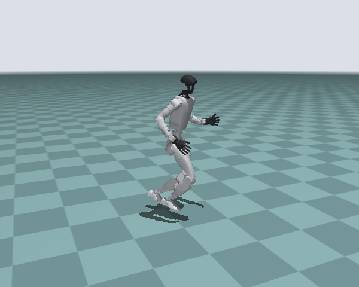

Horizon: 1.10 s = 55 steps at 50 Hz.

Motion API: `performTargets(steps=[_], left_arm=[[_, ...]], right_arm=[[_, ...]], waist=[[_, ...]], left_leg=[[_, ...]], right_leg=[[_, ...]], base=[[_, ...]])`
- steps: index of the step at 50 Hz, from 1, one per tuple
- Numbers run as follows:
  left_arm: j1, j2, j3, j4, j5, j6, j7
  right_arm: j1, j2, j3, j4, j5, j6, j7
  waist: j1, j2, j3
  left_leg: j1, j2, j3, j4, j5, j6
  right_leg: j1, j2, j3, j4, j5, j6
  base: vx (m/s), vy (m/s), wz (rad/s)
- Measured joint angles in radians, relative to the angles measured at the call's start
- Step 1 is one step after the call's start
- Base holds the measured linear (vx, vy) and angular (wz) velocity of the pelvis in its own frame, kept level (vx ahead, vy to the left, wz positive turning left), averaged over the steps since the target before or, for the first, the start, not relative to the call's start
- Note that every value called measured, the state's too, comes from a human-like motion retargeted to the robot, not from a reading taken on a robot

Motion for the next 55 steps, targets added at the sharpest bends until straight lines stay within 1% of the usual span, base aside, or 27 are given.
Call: performTargets(steps=[3,5,6,7,9,12,14,15,17,20,22,24,27,29,30,31,33,35,37,40,42,45,46,50,52,53,55], left_arm=[[0.011,-0.013,-0.031,-0.058,-0.064,-0.015,-0.034],[0.015,-0.022,-0.053,-0.086,-0.109,-0.016,-0.057],[0.015,-0.025,-0.060,-0.096,-0.128,-0.012,-0.063],[0.016,-0.029,-0.066,-0.105,-0.143,-0.009,-0.067],[0.024,-0.038,-0.067,-0.110,-0.155,-0.002,-0.062],[0.041,-0.053,-0.042,-0.086,-0.148,0.020,-0.022],[0.050,-0.071,-0.022,-0.045,-0.117,0.040,0.025],[0.046,-0.081,-0.012,-0.021,-0.099,0.052,0.050],[0.060,-0.085,-0.002,0.012,-0.088,0.068,0.066],[0.114,-0.053,-0.006,0.012,-0.104,0.078,0.058],[0.160,-0.020,-0.017,-0.007,-0.130,0.076,0.044],[0.207,0.002,-0.031,-0.022,-0.151,0.074,0.025],[0.276,0.012,-0.048,-0.032,-0.191,0.082,-0.021],[0.312,0.004,-0.058,-0.033,-0.232,0.096,-0.052],[0.325,-0.002,-0.062,-0.033,-0.253,0.103,-0.064],[0.329,-0.006,-0.066,-0.031,-0.265,0.109,-0.065],[0.332,-0.012,-0.069,-0.025,-0.281,0.118,-0.061],[0.318,-0.014,-0.059,-0.016,-0.276,0.122,-0.044],[0.273,-0.015,-0.037,0.004,-0.215,0.112,0.002],[0.151,-0.026,-0.022,0.045,-0.091,0.100,0.101],[0.065,-0.046,-0.032,0.059,-0.039,0.093,0.151],[0.003,-0.065,-0.052,0.037,-0.020,0.072,0.167],[-0.001,-0.068,-0.063,0.026,-0.026,0.063,0.157],[0.001,-0.069,-0.123,-0.008,-0.081,0.035,0.089],[0.003,-0.068,-0.142,-0.021,-0.119,0.040,0.056],[0.004,-0.066,-0.148,-0.025,-0.134,0.046,0.045],[0.015,-0.065,-0.153,-0.021,-0.135,0.055,0.041]], right_arm=[[0.064,-0.020,0.006,-0.033,0.010,0.002,0.038],[0.086,-0.027,0.014,-0.058,0.023,0.003,0.050],[0.089,-0.031,0.017,-0.074,0.032,0.006,0.052],[0.089,-0.034,0.021,-0.088,0.039,0.008,0.052],[0.072,-0.040,0.032,-0.110,0.040,0.009,0.043],[0.000,-0.063,0.042,-0.123,0.028,0.021,-0.003],[-0.098,-0.075,0.061,-0.097,0.014,0.032,-0.049],[-0.168,-0.080,0.076,-0.072,0.008,0.039,-0.075],[-0.279,-0.073,0.113,-0.051,0.017,0.041,-0.093],[-0.367,-0.062,0.155,-0.099,0.063,0.040,-0.078],[-0.381,-0.059,0.176,-0.160,0.099,0.037,-0.056],[-0.377,-0.055,0.197,-0.217,0.125,0.033,-0.034],[-0.355,-0.052,0.222,-0.289,0.131,0.034,0.003],[-0.334,-0.056,0.228,-0.329,0.128,0.038,0.025],[-0.323,-0.059,0.230,-0.348,0.129,0.041,0.034],[-0.315,-0.057,0.233,-0.358,0.132,0.041,0.040],[-0.297,-0.053,0.238,-0.373,0.137,0.041,0.049],[-0.273,-0.048,0.234,-0.371,0.141,0.043,0.051],[-0.248,-0.033,0.222,-0.326,0.126,0.050,0.029],[-0.214,-0.003,0.210,-0.195,0.082,0.058,-0.015],[-0.179,-0.005,0.204,-0.113,0.068,0.052,-0.018],[-0.093,-0.028,0.189,-0.065,0.070,0.044,0.008],[-0.067,-0.034,0.184,-0.061,0.076,0.043,0.018],[0.008,-0.044,0.169,-0.065,0.103,0.044,0.053],[0.013,-0.059,0.164,-0.080,0.107,0.048,0.060],[0.007,-0.070,0.163,-0.087,0.105,0.050,0.058],[-0.015,-0.096,0.168,-0.089,0.081,0.051,0.050]], waist=[[-0.023,0.071,-0.036],[-0.013,0.117,-0.052],[-0.004,0.134,-0.051],[0.006,0.145,-0.051],[0.027,0.143,-0.054],[0.066,0.123,-0.030],[0.088,0.097,0.008],[0.092,0.078,0.036],[0.108,0.032,0.059],[0.156,-0.034,0.053],[0.188,-0.071,0.039],[0.209,-0.098,0.021],[0.194,-0.131,-0.011],[0.162,-0.153,-0.024],[0.145,-0.164,-0.025],[0.137,-0.167,-0.027],[0.119,-0.174,-0.030],[0.103,-0.182,-0.022],[0.095,-0.188,0.001],[0.093,-0.164,0.034],[0.088,-0.123,0.030],[0.057,-0.062,0.007],[0.043,-0.043,-0.003],[0.023,0.052,-0.044],[0.033,0.092,-0.045],[0.038,0.100,-0.042],[0.059,0.096,-0.040]], left_leg=[[0.028,0.117,-0.016,0.030,0.265,-0.108],[0.019,0.207,-0.021,0.102,0.393,-0.154],[0.015,0.254,-0.019,0.159,0.421,-0.158],[0.009,0.299,-0.013,0.222,0.438,-0.155],[-0.010,0.386,0.012,0.373,0.415,-0.109],[-0.066,0.516,0.009,0.605,0.321,-0.018],[-0.135,0.564,-0.015,0.720,0.235,0.039],[-0.179,0.569,-0.032,0.759,0.196,0.061],[-0.272,0.545,-0.017,0.762,0.124,0.094],[-0.385,0.494,0.053,0.647,0.052,0.111],[-0.419,0.449,0.109,0.488,0.039,0.092],[-0.426,0.392,0.159,0.287,0.064,0.051],[-0.396,0.279,0.231,-0.045,0.185,-0.032],[-0.353,0.184,0.272,-0.222,0.285,-0.068],[-0.325,0.137,0.289,-0.291,0.323,-0.075],[-0.325,0.120,0.291,-0.273,0.317,-0.059],[-0.324,0.084,0.287,-0.206,0.263,0.001],[-0.315,0.043,0.267,-0.101,0.137,0.091],[-0.303,0.028,0.223,0.019,-0.014,0.133],[-0.258,0.025,0.151,0.121,-0.151,0.133],[-0.209,0.001,0.107,0.101,-0.176,0.133],[-0.117,-0.043,0.043,0.038,-0.124,0.133],[-0.088,-0.030,0.024,0.027,-0.074,0.099],[-0.056,0.108,-0.042,0.099,0.175,-0.041],[-0.075,0.203,-0.052,0.227,0.215,-0.050],[-0.087,0.251,-0.049,0.304,0.215,-0.039],[-0.125,0.349,-0.023,0.473,0.170,0.007]], right_leg=[[-0.019,0.170,0.002,-0.282,0.130,0.078],[-0.016,0.273,0.009,-0.422,0.229,0.119],[-0.004,0.307,0.007,-0.455,0.257,0.125],[0.000,0.332,0.003,-0.463,0.272,0.124],[-0.005,0.340,-0.015,-0.380,0.226,0.086],[0.040,0.316,-0.056,-0.230,0.044,-0.018],[0.095,0.285,-0.079,-0.148,-0.084,-0.071],[0.133,0.264,-0.087,-0.119,-0.147,-0.089],[0.208,0.212,-0.094,-0.103,-0.205,-0.088],[0.319,0.135,-0.108,-0.143,-0.182,-0.043],[0.390,0.093,-0.111,-0.188,-0.087,0.013],[0.448,0.059,-0.109,-0.227,0.081,0.092],[0.499,-0.025,-0.121,-0.236,0.368,0.185],[0.514,-0.096,-0.122,-0.193,0.483,0.216],[0.525,-0.131,-0.122,-0.162,0.510,0.222],[0.527,-0.152,-0.123,-0.109,0.507,0.206],[0.526,-0.197,-0.118,0.014,0.475,0.167],[0.513,-0.243,-0.094,0.160,0.418,0.127],[0.466,-0.276,-0.062,0.296,0.335,0.079],[0.327,-0.267,-0.013,0.402,0.197,0.005],[0.216,-0.235,0.008,0.373,0.122,-0.021],[0.109,-0.149,0.022,0.197,0.061,0.005],[0.095,-0.102,0.028,0.105,0.072,0.029],[0.081,0.137,0.076,-0.247,0.169,0.125],[0.110,0.217,0.086,-0.312,0.185,0.131],[0.129,0.232,0.080,-0.311,0.166,0.121],[0.150,0.233,0.054,-0.250,0.067,0.077]], base=[[0.81,0.03,0.95],[0.75,0.04,0.67],[0.74,0.04,0.75],[0.74,0.03,0.87],[0.76,0.02,1.00],[0.77,-0.02,1.04],[0.77,-0.06,1.19],[0.78,-0.06,1.42],[0.79,0.00,1.31],[0.84,0.07,1.03],[0.87,0.13,0.99],[0.88,0.16,1.16],[0.86,0.16,1.53],[0.83,0.13,1.75],[0.82,0.09,1.55],[0.81,0.05,1.35],[0.80,0.01,1.08],[0.80,-0.02,0.87],[0.79,-0.12,0.66],[0.76,-0.08,0.72],[0.77,0.05,1.03],[0.78,0.07,1.63],[0.75,-0.01,1.96],[0.66,-0.10,1.89],[0.56,-0.12,1.90],[0.53,-0.15,2.07],[0.51,-0.17,2.05]])
